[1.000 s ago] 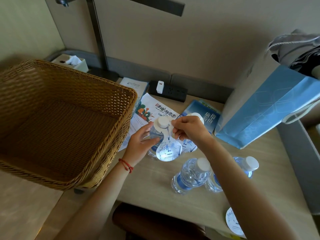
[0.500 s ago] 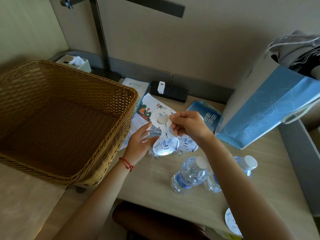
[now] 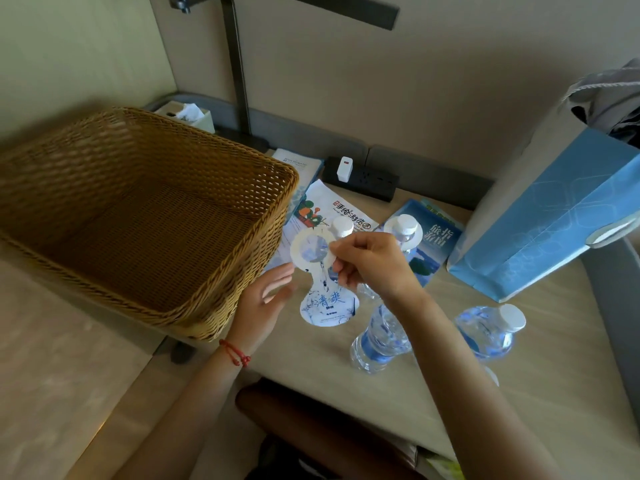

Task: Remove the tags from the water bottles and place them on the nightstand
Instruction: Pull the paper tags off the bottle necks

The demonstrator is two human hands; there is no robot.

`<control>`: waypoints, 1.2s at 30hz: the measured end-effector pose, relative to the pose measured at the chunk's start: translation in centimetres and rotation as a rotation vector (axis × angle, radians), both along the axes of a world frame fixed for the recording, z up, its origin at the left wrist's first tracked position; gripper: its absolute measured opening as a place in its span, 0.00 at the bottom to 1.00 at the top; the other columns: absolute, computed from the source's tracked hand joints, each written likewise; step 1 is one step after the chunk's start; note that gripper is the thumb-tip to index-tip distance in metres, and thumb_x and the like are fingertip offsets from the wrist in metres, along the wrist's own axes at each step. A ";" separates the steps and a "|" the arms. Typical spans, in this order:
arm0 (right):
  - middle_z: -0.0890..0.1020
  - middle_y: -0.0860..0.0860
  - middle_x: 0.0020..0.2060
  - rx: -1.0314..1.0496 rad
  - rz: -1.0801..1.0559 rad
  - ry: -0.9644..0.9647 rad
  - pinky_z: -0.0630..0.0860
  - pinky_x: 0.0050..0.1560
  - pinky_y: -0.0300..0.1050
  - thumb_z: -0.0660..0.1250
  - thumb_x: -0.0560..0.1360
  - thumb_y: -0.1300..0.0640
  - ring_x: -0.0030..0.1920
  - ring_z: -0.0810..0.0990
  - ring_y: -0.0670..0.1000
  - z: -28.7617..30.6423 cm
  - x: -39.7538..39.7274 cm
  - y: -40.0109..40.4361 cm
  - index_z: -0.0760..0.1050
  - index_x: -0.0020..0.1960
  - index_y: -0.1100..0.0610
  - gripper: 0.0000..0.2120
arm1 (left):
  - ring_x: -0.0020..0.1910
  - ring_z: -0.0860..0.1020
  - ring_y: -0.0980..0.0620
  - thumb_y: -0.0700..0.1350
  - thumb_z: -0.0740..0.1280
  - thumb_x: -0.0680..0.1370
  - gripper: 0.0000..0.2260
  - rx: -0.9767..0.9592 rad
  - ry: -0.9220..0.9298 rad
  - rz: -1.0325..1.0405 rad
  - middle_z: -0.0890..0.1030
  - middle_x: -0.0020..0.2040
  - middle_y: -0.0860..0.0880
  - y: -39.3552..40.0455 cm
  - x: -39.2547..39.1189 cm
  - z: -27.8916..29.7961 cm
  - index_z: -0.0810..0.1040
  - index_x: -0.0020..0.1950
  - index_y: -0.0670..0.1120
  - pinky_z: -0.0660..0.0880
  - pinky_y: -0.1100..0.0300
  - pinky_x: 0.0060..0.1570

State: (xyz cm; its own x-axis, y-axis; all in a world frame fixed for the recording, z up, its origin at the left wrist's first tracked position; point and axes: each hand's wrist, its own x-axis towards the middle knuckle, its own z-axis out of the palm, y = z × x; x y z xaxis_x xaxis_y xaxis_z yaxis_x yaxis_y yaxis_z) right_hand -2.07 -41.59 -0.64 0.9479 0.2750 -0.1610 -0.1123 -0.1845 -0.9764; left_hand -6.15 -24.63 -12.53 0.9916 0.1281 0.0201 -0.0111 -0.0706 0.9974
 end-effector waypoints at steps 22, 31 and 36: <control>0.75 0.55 0.25 -0.166 -0.229 0.448 0.71 0.25 0.39 0.64 0.76 0.63 0.22 0.72 0.48 -15.6 -1.9 4.1 0.74 0.33 0.60 0.13 | 0.60 0.73 0.54 0.42 0.64 0.76 0.13 0.329 0.158 0.148 0.76 0.59 0.52 2.5 -7.2 -4.5 0.75 0.61 0.46 0.67 0.61 0.59; 0.80 0.52 0.28 -0.224 -0.223 0.379 0.70 0.22 0.35 0.64 0.75 0.62 0.19 0.72 0.45 -14.3 -2.1 3.7 0.77 0.44 0.60 0.04 | 0.60 0.73 0.54 0.42 0.64 0.76 0.14 0.309 0.126 0.147 0.76 0.59 0.52 1.7 -6.4 -2.9 0.75 0.61 0.45 0.68 0.59 0.59; 0.81 0.51 0.29 -0.106 -0.144 0.229 0.70 0.22 0.34 0.63 0.74 0.62 0.20 0.73 0.43 -9.0 -3.5 3.3 0.78 0.42 0.58 0.06 | 0.59 0.73 0.54 0.38 0.63 0.76 0.13 0.251 0.055 0.139 0.75 0.59 0.51 0.6 -5.0 -0.2 0.74 0.61 0.43 0.69 0.58 0.60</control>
State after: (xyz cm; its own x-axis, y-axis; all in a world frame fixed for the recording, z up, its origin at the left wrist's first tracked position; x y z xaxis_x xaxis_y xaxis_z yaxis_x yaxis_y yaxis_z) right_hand -5.53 -38.30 -9.64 0.9116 0.1109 -0.3958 -0.3598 -0.2506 -0.8988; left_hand -11.17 -24.01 -12.76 0.9654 0.2602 0.0154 0.0692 -0.3126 0.9474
